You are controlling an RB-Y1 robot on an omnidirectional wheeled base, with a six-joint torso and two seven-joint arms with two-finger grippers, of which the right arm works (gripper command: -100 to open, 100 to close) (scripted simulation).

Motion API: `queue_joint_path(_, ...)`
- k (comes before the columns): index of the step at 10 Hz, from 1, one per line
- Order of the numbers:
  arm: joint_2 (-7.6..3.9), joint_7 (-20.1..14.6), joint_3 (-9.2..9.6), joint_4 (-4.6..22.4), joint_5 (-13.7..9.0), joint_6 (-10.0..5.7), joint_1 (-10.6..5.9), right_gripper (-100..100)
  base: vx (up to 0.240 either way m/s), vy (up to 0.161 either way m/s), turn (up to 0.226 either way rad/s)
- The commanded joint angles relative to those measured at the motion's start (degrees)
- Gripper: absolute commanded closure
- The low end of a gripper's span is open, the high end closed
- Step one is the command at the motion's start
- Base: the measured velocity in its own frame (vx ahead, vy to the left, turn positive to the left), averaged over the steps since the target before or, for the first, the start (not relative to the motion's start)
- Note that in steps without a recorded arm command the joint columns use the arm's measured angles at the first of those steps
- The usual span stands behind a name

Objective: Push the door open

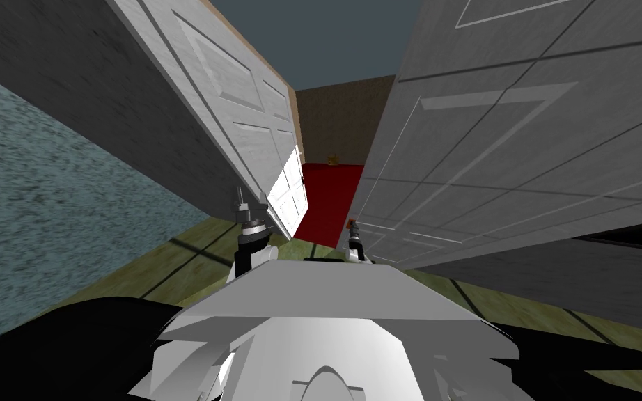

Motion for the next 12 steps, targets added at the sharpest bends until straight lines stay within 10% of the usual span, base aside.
queue_joint_path(1, -1.03, 0.27, -0.96, -0.01, -0.48, -0.63, -0.56, 100, 0.184, 0.032, -0.037)
queue_joint_path(11, -3.79, 1.63, -5.88, 0.30, -3.61, -0.96, -0.76, 100, 0.176, 0.011, -0.048)
queue_joint_path(12, -3.32, 1.10, -4.99, 0.45, -3.41, -0.58, -0.60, -100, -0.007, 0.071, -0.068)
